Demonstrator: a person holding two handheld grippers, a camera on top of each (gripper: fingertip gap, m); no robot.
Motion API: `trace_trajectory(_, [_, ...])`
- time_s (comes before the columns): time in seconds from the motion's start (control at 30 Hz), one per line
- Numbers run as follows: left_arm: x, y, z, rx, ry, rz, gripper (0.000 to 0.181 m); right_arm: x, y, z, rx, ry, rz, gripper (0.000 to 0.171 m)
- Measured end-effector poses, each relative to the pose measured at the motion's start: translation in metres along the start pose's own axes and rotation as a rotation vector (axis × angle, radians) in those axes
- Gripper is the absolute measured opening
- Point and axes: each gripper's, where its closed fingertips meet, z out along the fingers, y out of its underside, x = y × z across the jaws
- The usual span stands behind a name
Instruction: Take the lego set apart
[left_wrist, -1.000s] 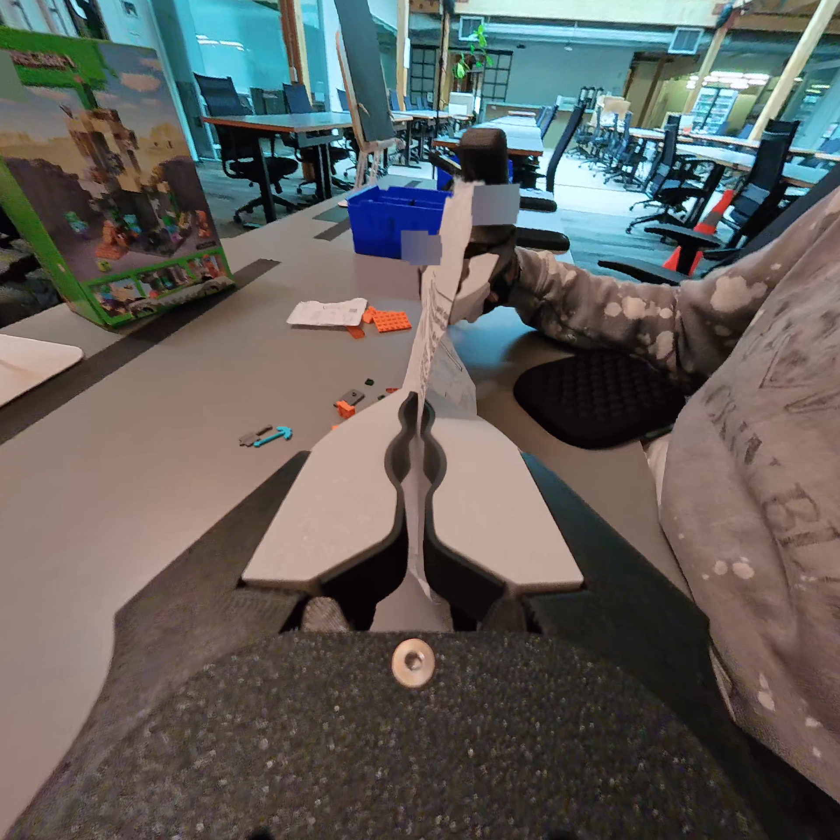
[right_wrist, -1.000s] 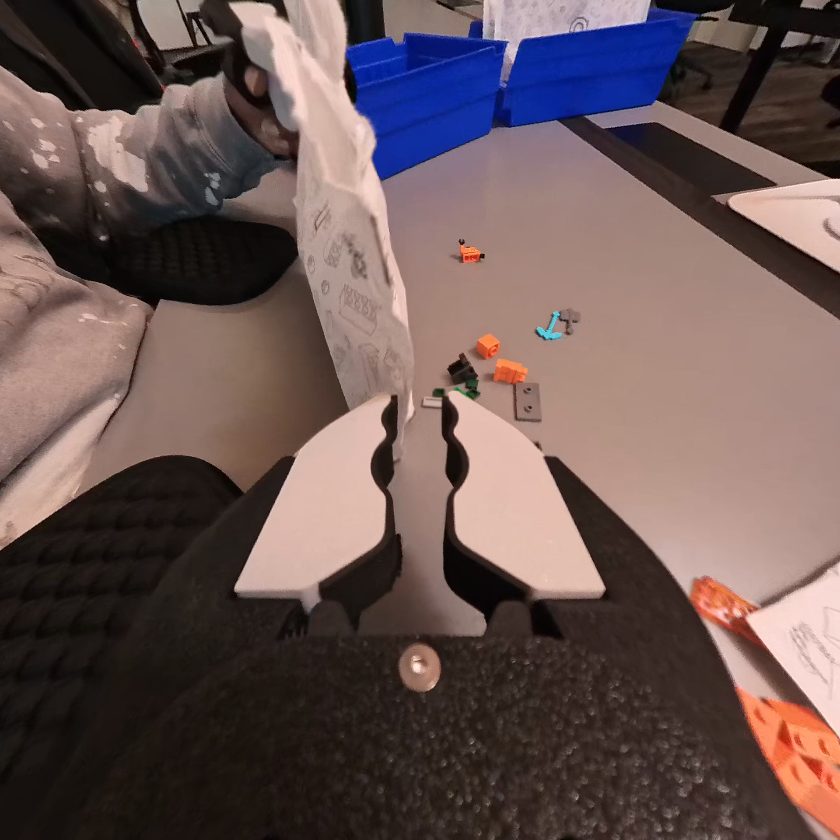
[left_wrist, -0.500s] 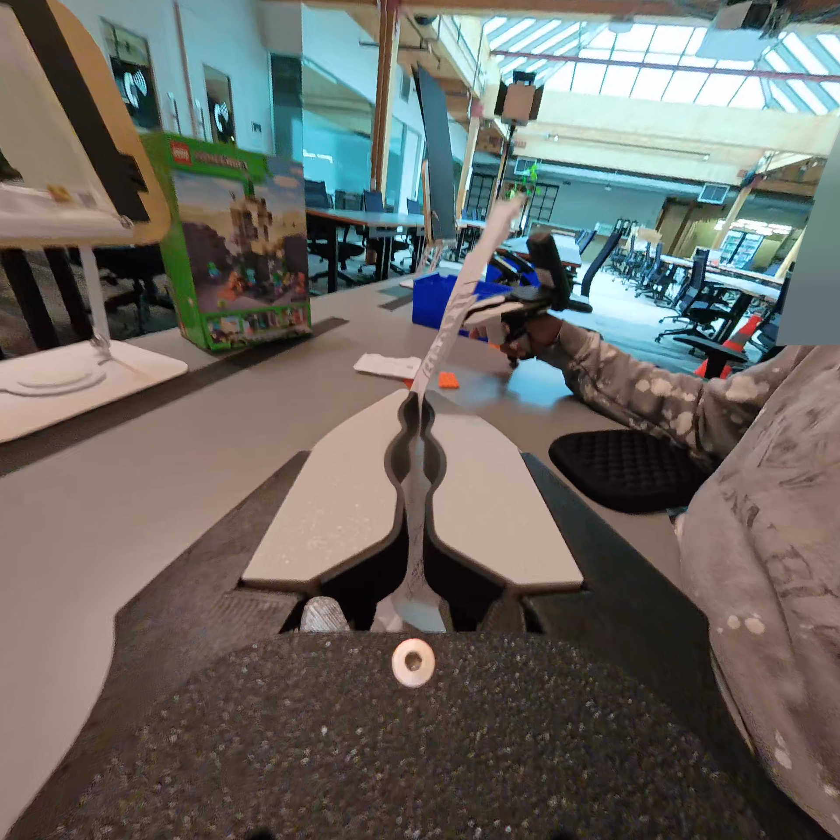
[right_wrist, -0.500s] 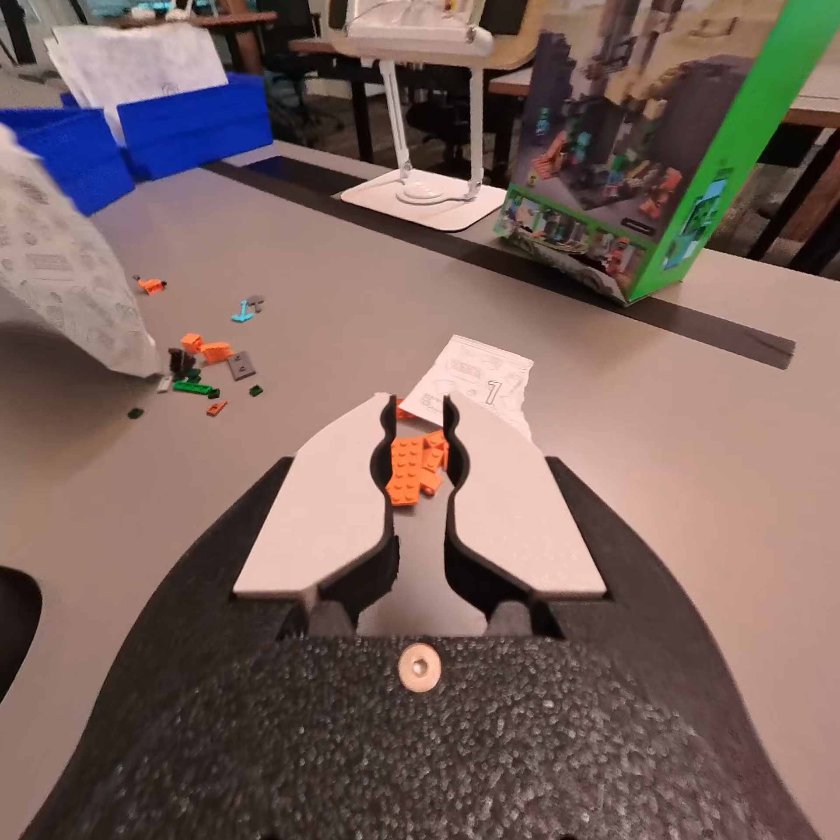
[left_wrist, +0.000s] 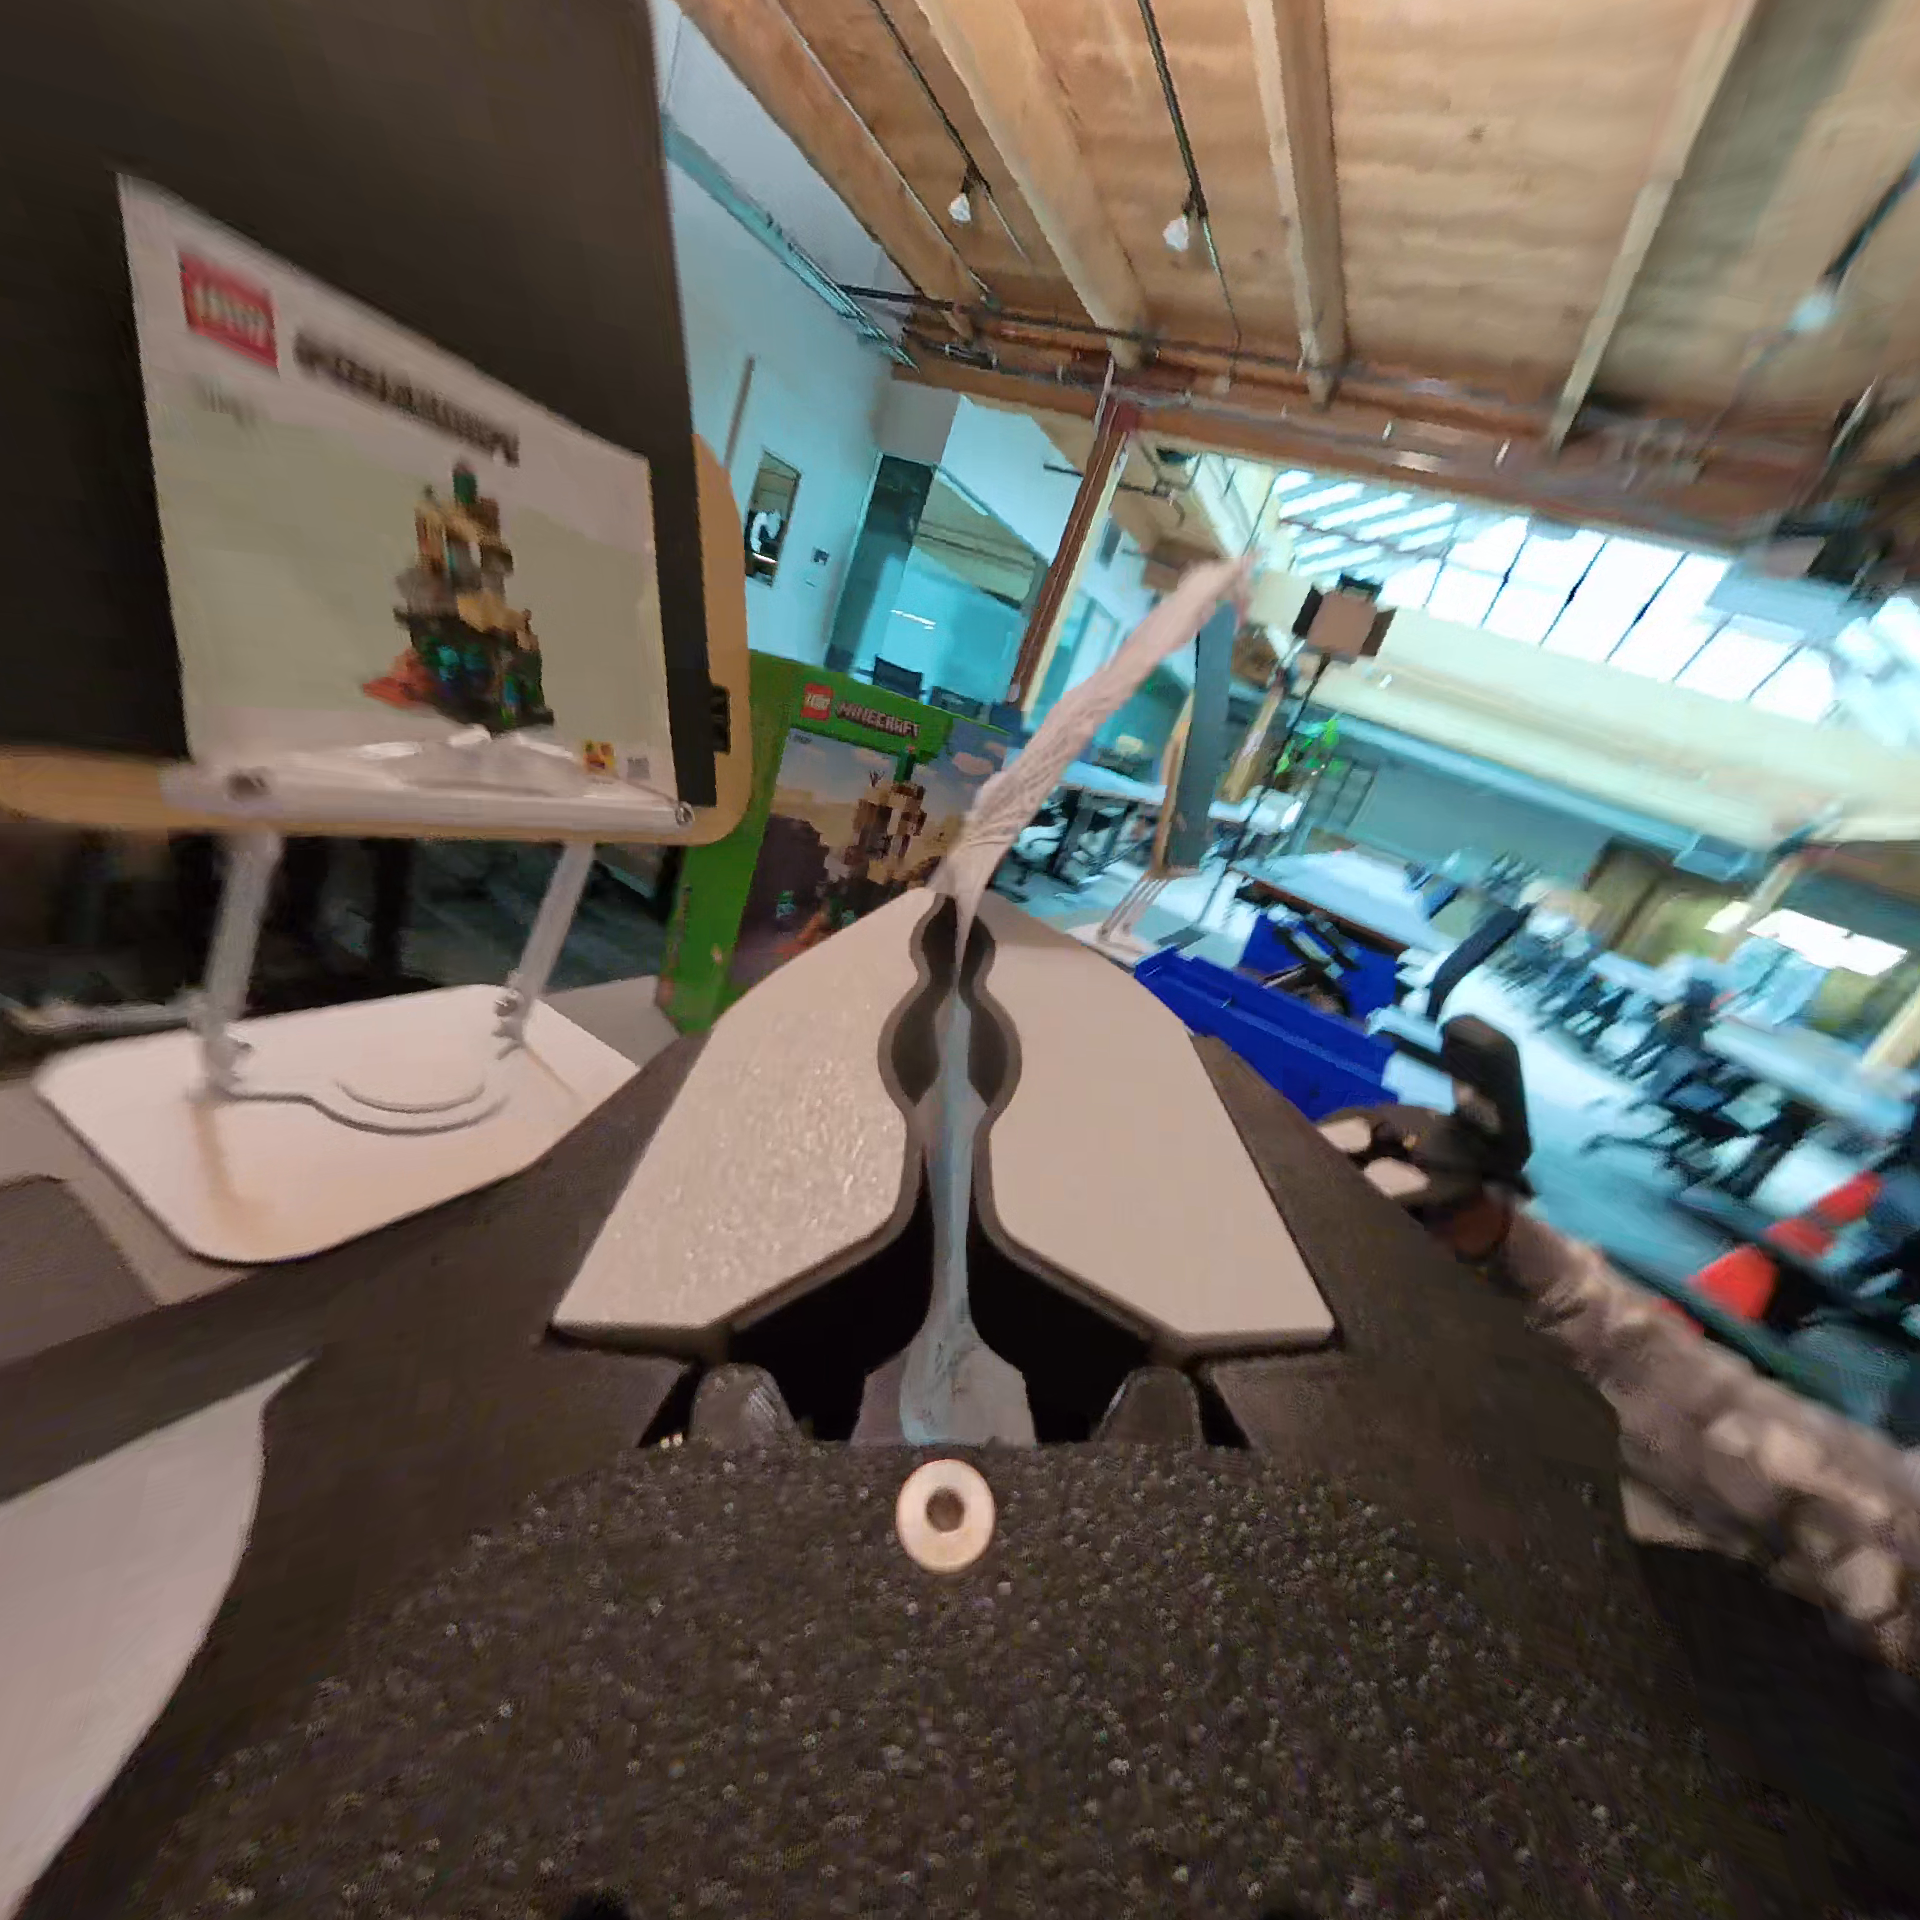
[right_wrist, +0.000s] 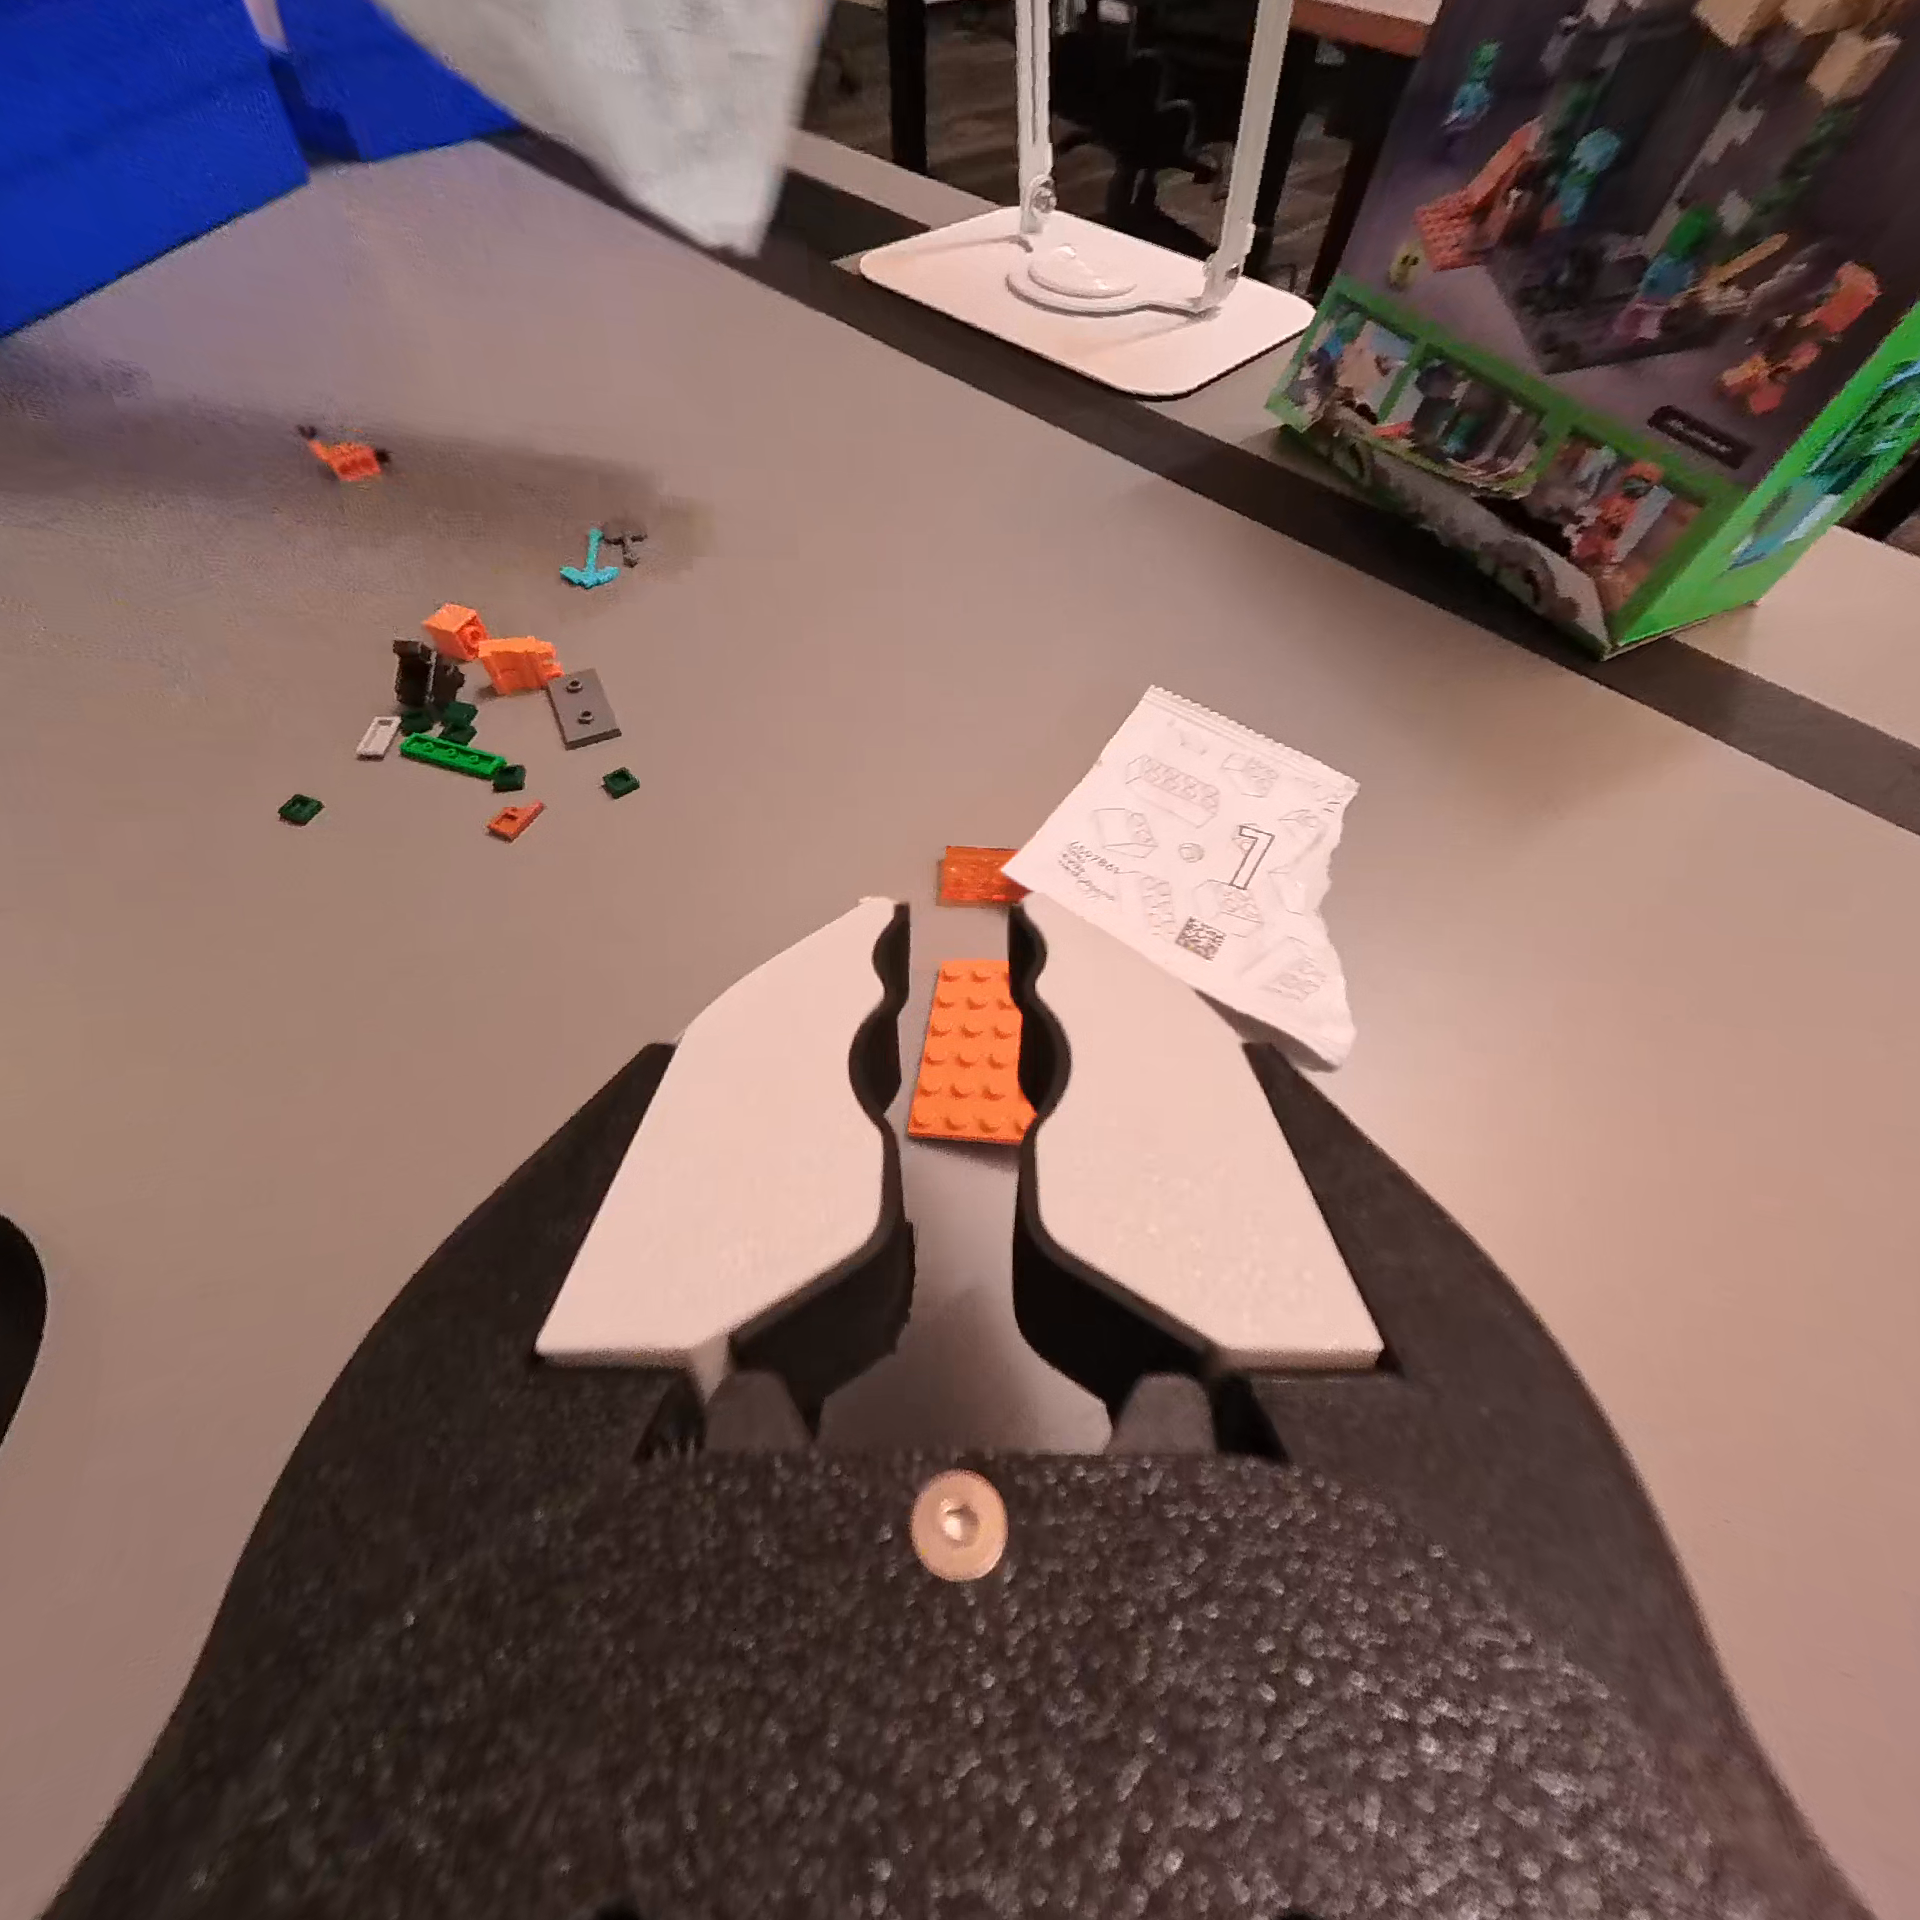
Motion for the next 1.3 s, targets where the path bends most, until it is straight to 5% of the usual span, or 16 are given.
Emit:
trace_trajectory(0.13, [-0.074,0.048,0.041,-0.064,-0.062,-0.298,0.001,-0.003,0.006,0.001,-0.019,-0.006,0.0,0.018])
trace_trajectory(0.3, [-0.154,0.089,0.041,-0.096,-0.201,-0.505,0.001,0.0,0.007,-0.002,-0.007,-0.006,0.031,0.017])
trace_trajectory(0.57, [-0.207,0.135,0.028,-0.508,-0.398,-0.145,0.007,-0.007,0.006,0.009,-0.016,-0.037,0.009,0.017])
trace_trajectory(0.9, [-0.237,0.137,0.002,-0.773,-0.649,0.222,0.041,-0.016,0.008,0.014,-0.026,-0.063,-0.012,0.017])
trace_trajectory(1.03, [-0.215,0.118,-0.006,-0.787,-0.718,0.432,0.048,-0.019,0.006,0.014,-0.022,-0.065,-0.03,0.017])
trace_trajectory(1.3, [-0.063,0.126,0.01,-0.601,-0.363,0.448,0.032,-0.012,-0.002,0.014,0.007,-0.009,-0.015,0.019])
